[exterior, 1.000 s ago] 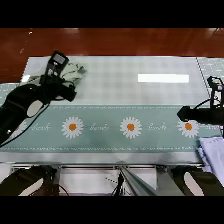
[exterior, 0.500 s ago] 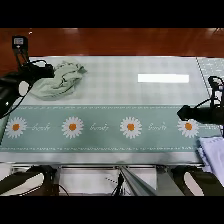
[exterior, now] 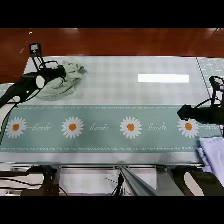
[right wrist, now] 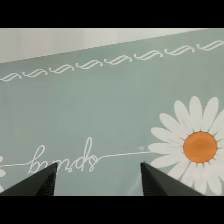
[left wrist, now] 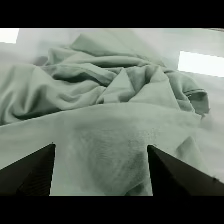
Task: Fold the shirts.
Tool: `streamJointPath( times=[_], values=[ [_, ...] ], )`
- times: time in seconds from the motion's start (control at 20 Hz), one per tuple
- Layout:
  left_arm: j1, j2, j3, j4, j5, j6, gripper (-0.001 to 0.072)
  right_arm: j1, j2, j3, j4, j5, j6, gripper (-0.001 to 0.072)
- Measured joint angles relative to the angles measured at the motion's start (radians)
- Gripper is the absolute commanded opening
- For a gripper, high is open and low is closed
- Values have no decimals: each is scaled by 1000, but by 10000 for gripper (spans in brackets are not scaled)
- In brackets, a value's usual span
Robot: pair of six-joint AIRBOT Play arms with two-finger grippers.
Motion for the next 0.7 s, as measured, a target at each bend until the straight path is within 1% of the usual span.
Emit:
streamJointPath(
  times=[0.15,0.2,0.25,0.35,0.4,0.6,0.7],
  values=[
    [-7,-54,12,-55,3,-2,720,0,0,0,0,0,7,603],
    [-8,-69,14,-68,3,-2,671,0,0,0,0,-1,8,603],
    [-9,-83,16,-80,3,-3,456,0,0,0,0,0,11,603],
    [-10,-102,21,-107,-1,-2,120,0,0,0,0,0,11,603],
    [-9,-108,27,-122,-12,-2,30,0,0,0,0,-1,11,603],
    [-2,-115,84,-152,-81,-2,30,0,0,0,0,-1,12,603],
    [0,-100,141,-158,-150,-2,29,0,0,0,0,-1,13,603]
  ],
)
